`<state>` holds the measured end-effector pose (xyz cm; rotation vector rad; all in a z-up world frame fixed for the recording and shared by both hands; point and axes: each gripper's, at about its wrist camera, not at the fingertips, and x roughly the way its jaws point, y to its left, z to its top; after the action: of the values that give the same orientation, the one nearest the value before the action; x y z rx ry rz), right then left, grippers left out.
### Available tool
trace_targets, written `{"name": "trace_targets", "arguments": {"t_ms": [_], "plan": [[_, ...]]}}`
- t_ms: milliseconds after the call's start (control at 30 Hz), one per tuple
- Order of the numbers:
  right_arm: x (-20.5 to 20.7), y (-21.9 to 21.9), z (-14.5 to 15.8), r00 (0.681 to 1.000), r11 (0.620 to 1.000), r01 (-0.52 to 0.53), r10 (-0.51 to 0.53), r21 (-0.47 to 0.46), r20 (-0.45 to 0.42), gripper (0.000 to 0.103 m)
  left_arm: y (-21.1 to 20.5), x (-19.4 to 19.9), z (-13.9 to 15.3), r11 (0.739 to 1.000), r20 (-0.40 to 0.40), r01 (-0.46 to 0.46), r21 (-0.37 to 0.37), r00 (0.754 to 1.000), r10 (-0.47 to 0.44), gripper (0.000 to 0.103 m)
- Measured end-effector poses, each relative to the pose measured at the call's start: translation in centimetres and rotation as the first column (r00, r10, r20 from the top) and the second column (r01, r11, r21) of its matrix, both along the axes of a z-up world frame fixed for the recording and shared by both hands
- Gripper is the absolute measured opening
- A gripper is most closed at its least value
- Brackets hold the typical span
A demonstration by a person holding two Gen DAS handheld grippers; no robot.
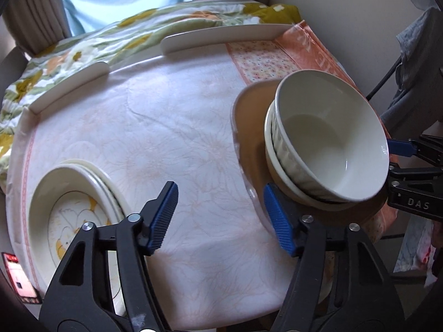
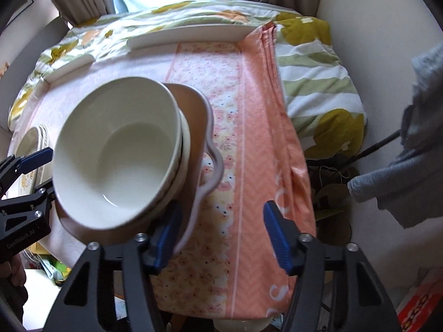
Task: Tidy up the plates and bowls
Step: 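Grasp the rim of the pink basin with the left gripper, then lift the pink basin with its bowls and carry it over the plate stack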
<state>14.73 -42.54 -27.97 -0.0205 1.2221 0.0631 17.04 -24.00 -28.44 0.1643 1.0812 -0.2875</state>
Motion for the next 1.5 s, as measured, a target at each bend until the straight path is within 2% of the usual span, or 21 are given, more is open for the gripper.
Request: {"name": "trace_targets", "arguments": {"t_ms": [133,233,300,367,433,633,700,800,1033,1267,1500], "plan": [[0.8,-0.4,-1.2,1.000,0.999,-0.005,0.005,0.042,-0.002,0.047,-1.0,0.8,-1.2,1.000,-0.025,0.023,-0.002,0.999,-0.023,0.047],[1.5,0.1,-1.9,0.999,0.997,-0.043,0.043,0.071,-0.007,0.034,-1.5,1.3,-2.0,0.999,-0.039,0.035,-0.010,0.999,-0.035,0.031],[1.7,0.2,-2.3,0.998,0.993,-0.056,0.057,0.100,-0.001,0.025,-1.8,1.5,-2.3,0.999,-0.041,0.045,-0.021,0.998,-0.046,0.025],[1.9,0.1,-2.7,0.998,0.985,-0.063,0.062,0.159,0.014,0.020,-2.2,1.5,-2.5,0.997,-0.038,0.069,-0.034,0.997,-0.070,0.014],[2.0,0.1,-2.9,0.997,0.979,-0.075,0.069,0.190,0.041,0.017,-2.6,1.4,-2.6,0.996,-0.025,0.081,-0.034,0.996,-0.082,0.009],[2.1,0.9,-2.8,0.991,0.975,-0.126,0.116,0.182,0.064,0.008,-3.0,1.3,-2.6,0.997,-0.005,0.075,-0.029,0.997,-0.075,0.007],[2.0,1.3,-2.6,0.989,0.979,-0.136,0.126,0.152,0.073,0.008,-3.0,1.3,-2.5,0.997,-0.005,0.073,-0.029,0.997,-0.073,0.006],[2.1,1.0,-2.7,0.992,0.976,-0.114,0.102,0.188,0.072,0.008,-3.1,1.2,-2.3,0.997,-0.001,0.071,-0.025,0.997,-0.071,0.006],[2.0,0.9,-1.2,0.989,0.978,-0.127,0.111,0.166,0.101,0.008,-3.0,0.9,-0.6,0.998,0.039,0.059,-0.028,0.998,-0.058,0.006],[2.1,2.3,3.1,0.982,0.978,-0.165,0.150,0.127,0.118,0.008,-1.5,0.3,3.9,0.999,0.072,0.014,-0.050,0.997,-0.010,0.005],[1.6,5.8,8.3,0.963,0.969,-0.220,0.197,0.111,0.186,0.008,3.4,-0.9,9.0,0.996,0.123,-0.043,-0.080,0.991,0.052,0.005]]}}
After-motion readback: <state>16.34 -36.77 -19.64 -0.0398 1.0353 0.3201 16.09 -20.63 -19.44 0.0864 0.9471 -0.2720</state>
